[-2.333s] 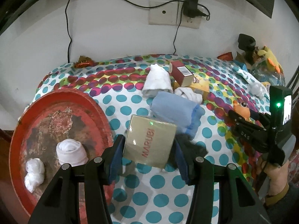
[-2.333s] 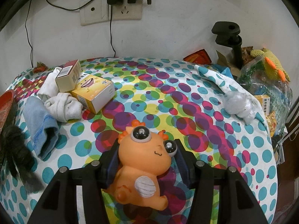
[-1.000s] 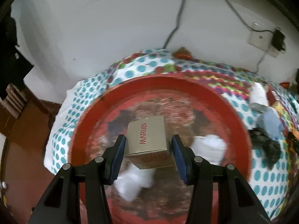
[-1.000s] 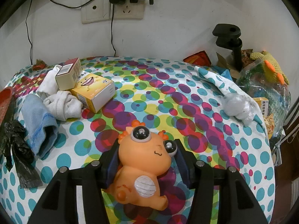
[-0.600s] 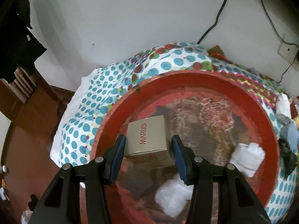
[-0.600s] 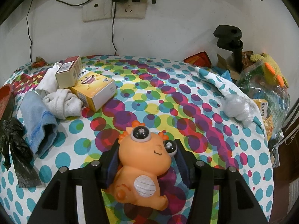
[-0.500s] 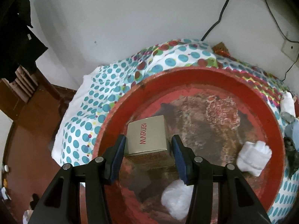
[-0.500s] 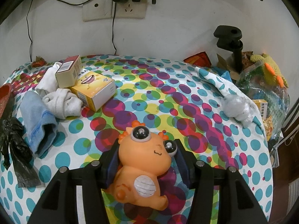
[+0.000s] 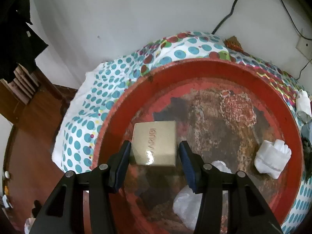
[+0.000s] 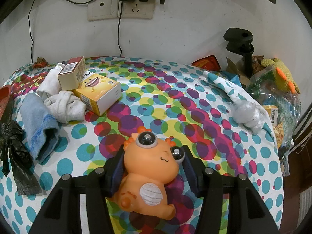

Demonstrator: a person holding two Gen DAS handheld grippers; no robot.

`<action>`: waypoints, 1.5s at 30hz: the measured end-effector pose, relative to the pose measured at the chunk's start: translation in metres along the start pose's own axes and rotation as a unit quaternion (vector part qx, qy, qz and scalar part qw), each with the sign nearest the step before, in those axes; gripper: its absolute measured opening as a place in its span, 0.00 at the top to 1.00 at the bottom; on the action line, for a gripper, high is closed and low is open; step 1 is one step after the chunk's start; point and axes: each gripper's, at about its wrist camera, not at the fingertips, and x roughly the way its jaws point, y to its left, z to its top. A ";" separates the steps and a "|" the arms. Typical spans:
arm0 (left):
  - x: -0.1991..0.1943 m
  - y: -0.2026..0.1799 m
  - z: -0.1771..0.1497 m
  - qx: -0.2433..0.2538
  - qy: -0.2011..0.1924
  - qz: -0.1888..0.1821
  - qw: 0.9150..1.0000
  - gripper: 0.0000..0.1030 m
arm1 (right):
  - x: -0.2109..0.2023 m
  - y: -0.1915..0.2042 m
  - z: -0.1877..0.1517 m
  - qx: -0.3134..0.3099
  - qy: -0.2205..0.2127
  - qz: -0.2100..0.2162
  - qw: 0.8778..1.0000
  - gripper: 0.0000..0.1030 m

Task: Organize objects
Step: 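Carry the MARUBI box onto the red tray and open the left gripper, then carry the orange toy figure toward the red tray with the right gripper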

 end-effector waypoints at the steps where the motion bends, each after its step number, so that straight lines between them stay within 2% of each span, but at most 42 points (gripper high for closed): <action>1: 0.001 0.000 -0.001 0.001 0.002 0.002 1.000 0.52 | 0.000 0.001 0.000 0.000 0.001 0.000 1.000 0.46; 6: -0.003 -0.003 -0.004 0.015 -0.001 0.010 1.000 0.47 | 0.000 0.000 0.000 -0.002 0.002 -0.001 1.000 0.46; 8: -0.006 -0.001 -0.004 0.012 -0.006 0.008 1.000 0.42 | -0.001 0.002 0.000 -0.003 0.000 -0.003 1.000 0.46; 12: -0.018 0.004 -0.006 -0.002 -0.017 -0.005 1.000 0.37 | -0.002 0.002 -0.001 -0.007 0.000 -0.006 1.000 0.46; 14: -0.025 0.004 -0.009 0.000 -0.021 -0.002 1.000 0.33 | -0.002 0.002 -0.001 -0.009 0.000 -0.007 1.000 0.46; 16: -0.037 0.003 -0.014 0.001 -0.035 0.003 0.999 0.32 | -0.002 0.002 -0.001 -0.008 0.000 -0.006 1.000 0.46; 19: -0.051 0.002 -0.024 -0.003 -0.043 0.010 0.999 0.18 | -0.002 0.002 -0.001 -0.007 0.000 -0.004 1.000 0.46; 22: -0.062 -0.002 -0.037 0.001 -0.049 0.012 0.999 0.13 | -0.002 0.004 -0.001 -0.010 0.000 -0.003 1.000 0.46; 30: -0.071 0.002 -0.073 -0.016 -0.050 0.009 0.999 0.12 | -0.008 0.010 -0.001 -0.020 -0.016 -0.009 1.000 0.46; 35: -0.082 -0.002 -0.079 -0.005 -0.073 0.030 0.997 0.12 | -0.012 0.011 -0.001 -0.023 -0.026 -0.014 0.999 0.48; 38: -0.088 -0.006 -0.081 0.001 -0.091 0.008 0.996 0.07 | -0.014 0.005 0.000 -0.004 -0.022 0.000 1.000 0.48; 45: -0.088 -0.014 -0.081 0.009 -0.090 -0.011 0.996 0.06 | -0.027 0.000 -0.003 -0.001 -0.018 0.007 1.000 0.49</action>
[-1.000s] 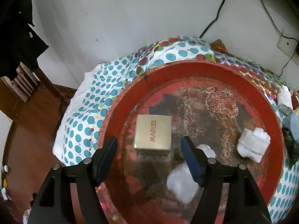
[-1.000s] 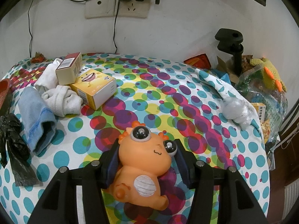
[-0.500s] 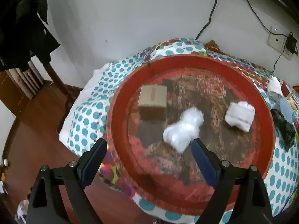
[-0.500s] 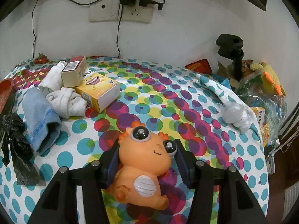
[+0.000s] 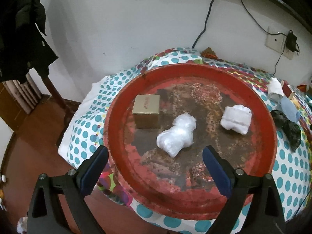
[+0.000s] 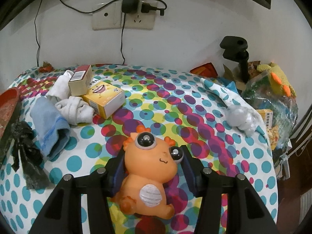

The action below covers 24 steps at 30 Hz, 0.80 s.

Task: Organize objects
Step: 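Carry the orange toy figure toward the red tray with the right gripper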

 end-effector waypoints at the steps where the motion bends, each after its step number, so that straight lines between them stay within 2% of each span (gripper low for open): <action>1: 0.000 0.000 0.000 -0.002 0.000 -0.001 1.000 0.06 | -0.002 0.000 0.000 0.004 0.000 0.003 1.000 0.49; 6: 0.001 0.005 0.000 -0.012 0.005 -0.003 1.000 0.06 | -0.014 0.009 0.005 -0.001 -0.007 0.012 1.000 0.49; 14: 0.000 0.017 0.001 -0.032 0.005 -0.003 0.999 0.06 | -0.045 0.057 0.020 -0.034 -0.033 0.049 0.998 0.49; 24: 0.000 0.048 0.003 -0.058 0.007 0.011 0.998 0.06 | -0.084 0.165 0.032 -0.106 -0.058 0.130 0.984 0.49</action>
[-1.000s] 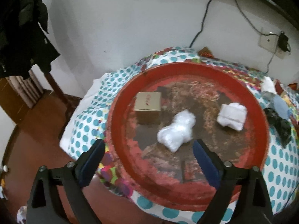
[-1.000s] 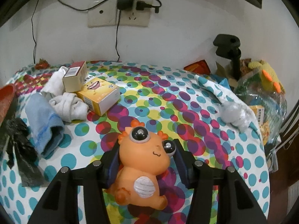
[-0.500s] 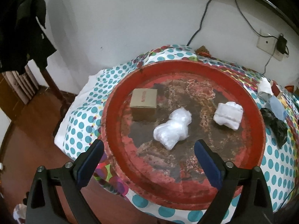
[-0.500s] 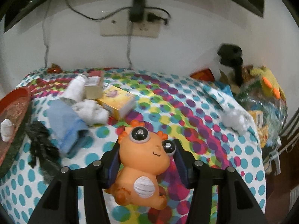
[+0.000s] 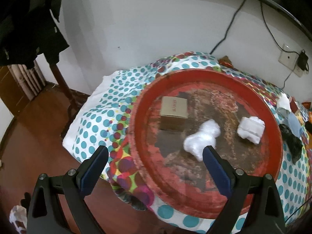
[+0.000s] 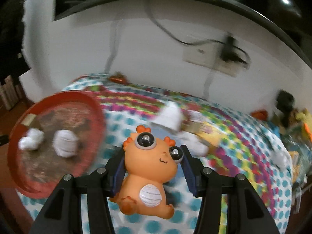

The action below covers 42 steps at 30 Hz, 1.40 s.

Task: Organize objects
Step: 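Carry the orange toy figure toward the red tray with the right gripper, then lower the orange toy onto the red tray and open the right gripper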

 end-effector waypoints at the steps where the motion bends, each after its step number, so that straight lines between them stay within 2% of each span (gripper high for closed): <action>1: 0.000 0.002 0.000 -0.002 0.000 0.001 1.000 0.06 | -0.001 0.017 0.003 -0.011 -0.002 0.011 1.000 0.49; 9: 0.005 0.016 0.001 -0.007 0.009 0.028 1.000 0.06 | 0.008 0.120 0.003 -0.077 0.006 0.079 0.994 0.49; 16: 0.010 0.029 0.001 -0.018 0.016 0.031 0.999 0.06 | 0.020 0.171 -0.011 -0.110 0.023 0.105 0.988 0.49; 29: 0.016 0.042 0.000 -0.037 0.025 0.027 0.999 0.06 | 0.046 0.187 -0.017 -0.116 0.045 0.095 0.988 0.48; 42: 0.016 0.032 0.000 -0.026 0.026 0.025 0.999 0.06 | 0.047 0.188 -0.019 -0.113 0.049 0.092 0.988 0.45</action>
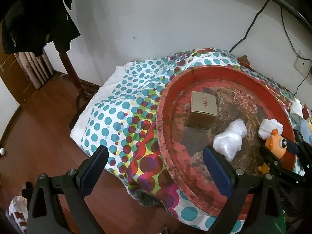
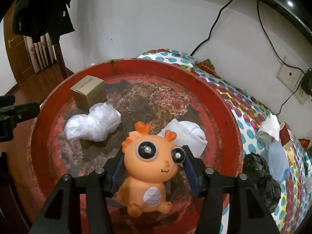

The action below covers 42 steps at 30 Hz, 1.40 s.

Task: Organize objects
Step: 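Lower the orange toy onto the red tray and open the right gripper, then grasp the blue sock with the right gripper and lift it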

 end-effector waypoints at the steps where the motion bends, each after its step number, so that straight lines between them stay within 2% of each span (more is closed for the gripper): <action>1: 0.000 -0.001 0.000 0.001 0.000 -0.001 1.000 0.06 | -0.001 0.000 0.001 -0.001 -0.001 0.000 1.000 0.45; 9: 0.001 -0.006 -0.001 0.003 0.001 -0.003 1.000 0.06 | -0.019 -0.002 0.009 0.001 -0.015 0.001 1.000 0.40; 23: 0.000 -0.013 -0.001 0.013 0.000 0.001 1.000 0.06 | -0.040 -0.024 0.011 0.024 -0.028 -0.008 0.999 0.37; 32: 0.000 -0.024 -0.003 0.024 0.001 0.002 1.000 0.06 | -0.056 -0.074 0.006 0.070 -0.041 -0.022 0.996 0.36; 42: -0.006 -0.029 -0.002 0.031 -0.003 -0.006 1.000 0.06 | -0.060 -0.158 -0.012 0.095 -0.031 -0.087 0.991 0.36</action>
